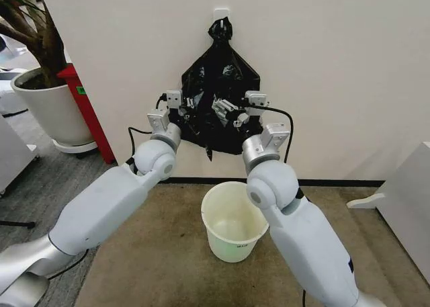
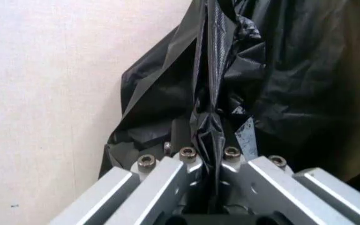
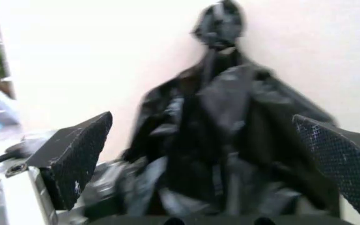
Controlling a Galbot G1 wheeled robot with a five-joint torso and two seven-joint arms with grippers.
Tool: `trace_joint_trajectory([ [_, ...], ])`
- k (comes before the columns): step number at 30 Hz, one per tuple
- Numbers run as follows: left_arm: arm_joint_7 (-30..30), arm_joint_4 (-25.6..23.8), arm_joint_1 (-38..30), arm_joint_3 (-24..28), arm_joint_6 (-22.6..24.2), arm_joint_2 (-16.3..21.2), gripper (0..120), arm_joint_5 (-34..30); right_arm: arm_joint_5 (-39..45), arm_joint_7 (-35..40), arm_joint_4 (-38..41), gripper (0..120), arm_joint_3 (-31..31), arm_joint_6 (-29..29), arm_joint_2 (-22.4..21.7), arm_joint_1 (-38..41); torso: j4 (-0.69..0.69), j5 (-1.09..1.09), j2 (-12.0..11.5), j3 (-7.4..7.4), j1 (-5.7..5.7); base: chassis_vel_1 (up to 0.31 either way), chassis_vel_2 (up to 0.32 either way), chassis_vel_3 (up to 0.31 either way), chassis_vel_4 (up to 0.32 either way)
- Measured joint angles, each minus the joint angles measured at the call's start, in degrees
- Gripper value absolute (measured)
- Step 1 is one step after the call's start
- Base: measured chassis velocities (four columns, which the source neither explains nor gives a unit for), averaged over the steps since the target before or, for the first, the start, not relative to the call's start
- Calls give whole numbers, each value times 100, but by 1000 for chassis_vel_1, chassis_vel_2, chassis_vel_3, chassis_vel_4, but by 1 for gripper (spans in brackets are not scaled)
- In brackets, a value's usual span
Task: Place the garbage bag over the trash bin.
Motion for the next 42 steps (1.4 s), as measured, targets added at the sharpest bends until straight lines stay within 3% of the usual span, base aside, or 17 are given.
trace_joint_trajectory([
  [22, 52, -21, 154, -160, -26, 23, 0, 60, -243, -101, -1244, 98, -136, 358, 95, 350, 0, 0, 0, 0, 0, 0, 0, 0, 0],
  [32, 56, -15, 136, -135, -31, 2, 0, 59, -217, -64, -1200, 60, -64, 450, 63, 340, -1, 0, 0, 0, 0, 0, 0, 0, 0],
  [34, 56, -15, 136, -134, -31, 2, 0, 59, -213, -63, -1192, 58, -62, 451, 66, 332, 0, 0, 0, 0, 0, 0, 0, 0, 0],
  [35, 56, -18, 136, -133, -31, 8, 0, 59, -207, -63, -1173, 47, -54, 459, 81, 298, 0, 0, 0, 0, 0, 0, 0, 0, 0],
  [38, 56, -24, 136, -133, -31, 19, 0, 58, -204, -63, -1164, 41, -45, 469, 88, 278, 0, 0, 0, 0, 0, 0, 0, 0, 0],
  [42, 54, -35, 134, -132, -31, 25, 0, 53, -137, -38, -1132, 22, -40, 481, 89, 267, 0, 0, -1, 0, 0, 0, 0, 0, 0],
])
